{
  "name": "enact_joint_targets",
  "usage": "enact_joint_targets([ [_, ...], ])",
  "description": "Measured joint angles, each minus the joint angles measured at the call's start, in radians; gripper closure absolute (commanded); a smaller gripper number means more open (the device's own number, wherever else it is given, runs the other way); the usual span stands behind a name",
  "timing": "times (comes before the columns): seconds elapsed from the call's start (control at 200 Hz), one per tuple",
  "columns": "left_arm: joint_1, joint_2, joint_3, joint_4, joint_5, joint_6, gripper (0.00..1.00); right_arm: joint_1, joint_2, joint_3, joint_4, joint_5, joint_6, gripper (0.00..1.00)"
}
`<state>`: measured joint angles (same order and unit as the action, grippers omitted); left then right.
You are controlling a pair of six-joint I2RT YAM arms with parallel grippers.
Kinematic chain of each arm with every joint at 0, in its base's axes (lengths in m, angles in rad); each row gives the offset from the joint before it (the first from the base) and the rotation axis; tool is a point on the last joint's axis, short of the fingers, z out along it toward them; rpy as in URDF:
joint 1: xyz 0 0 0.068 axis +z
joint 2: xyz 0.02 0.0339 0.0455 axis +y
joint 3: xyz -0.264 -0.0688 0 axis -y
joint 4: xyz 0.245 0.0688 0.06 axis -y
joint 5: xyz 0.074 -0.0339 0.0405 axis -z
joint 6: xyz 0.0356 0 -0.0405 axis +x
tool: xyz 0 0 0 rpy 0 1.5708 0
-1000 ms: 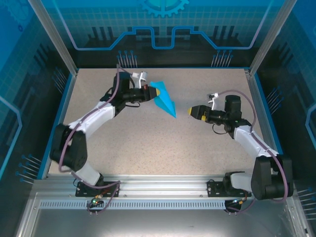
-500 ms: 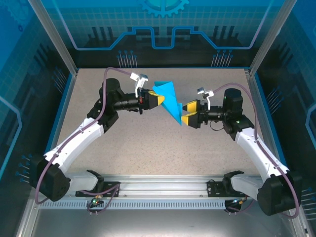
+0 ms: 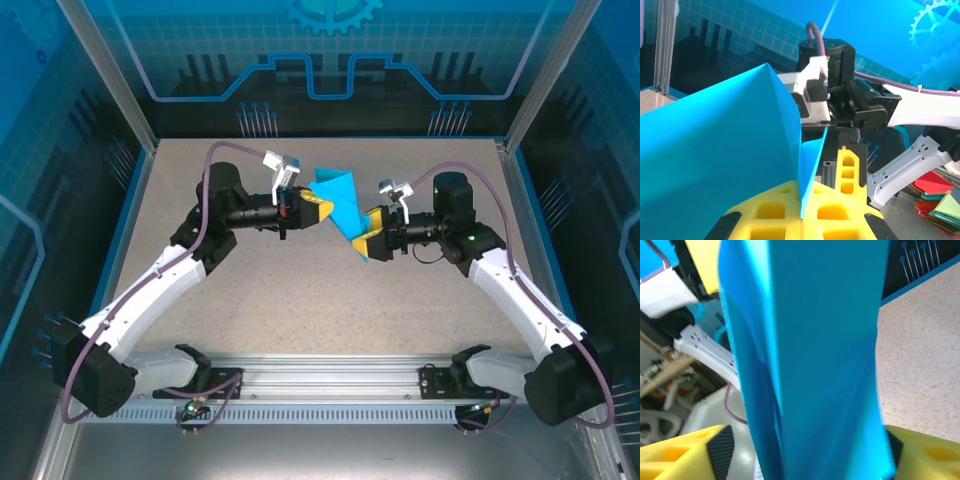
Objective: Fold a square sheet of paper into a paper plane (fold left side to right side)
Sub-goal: Turn over the paper at the center of the table.
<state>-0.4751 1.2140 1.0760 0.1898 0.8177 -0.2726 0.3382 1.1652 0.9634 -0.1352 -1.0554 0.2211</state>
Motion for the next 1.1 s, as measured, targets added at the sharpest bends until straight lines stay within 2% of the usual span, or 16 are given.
enact_joint_targets([
  [0.1, -0.002, 0.01, 0.0, -0.006, 0.0, 0.011, 0.96, 0.003, 0.0, 0.014, -0.029, 0.007, -0.015, 0.49],
  [0.315, -0.004, 0.025, 0.0, -0.025, 0.0, 0.014, 0.95, 0.004, 0.0, 0.02, -0.075, 0.035, -0.037, 0.72],
  [0.585, -0.006, 0.025, 0.0, -0.031, 0.0, 0.022, 0.89, 0.004, -0.005, 0.028, -0.112, 0.087, -0.047, 0.91],
  [0.615, -0.006, 0.025, 0.0, -0.033, 0.0, 0.026, 0.83, 0.004, -0.006, 0.028, -0.113, 0.091, -0.048, 0.92],
  [0.655, -0.006, 0.025, 0.0, -0.037, -0.001, 0.034, 0.68, 0.004, -0.008, 0.028, -0.119, 0.101, -0.047, 0.92],
  [0.725, -0.006, 0.025, 0.0, -0.045, -0.002, 0.038, 0.6, 0.004, -0.011, 0.03, -0.133, 0.121, -0.048, 0.93],
  [0.78, -0.006, 0.025, 0.0, -0.051, -0.014, 0.048, 0.39, 0.004, -0.014, 0.032, -0.149, 0.141, -0.055, 0.93],
  [0.81, -0.007, 0.025, 0.0, -0.056, -0.025, 0.047, 0.33, 0.004, -0.016, 0.034, -0.16, 0.154, -0.059, 0.93],
  [0.96, -0.007, -0.008, -0.014, -0.074, -0.171, 0.043, 0.2, 0.006, -0.025, 0.055, -0.236, 0.269, -0.081, 0.93],
  [1.101, -0.007, -0.135, -0.088, -0.096, -0.418, 0.037, 0.15, 0.032, -0.016, 0.117, -0.378, 0.511, -0.092, 0.95],
])
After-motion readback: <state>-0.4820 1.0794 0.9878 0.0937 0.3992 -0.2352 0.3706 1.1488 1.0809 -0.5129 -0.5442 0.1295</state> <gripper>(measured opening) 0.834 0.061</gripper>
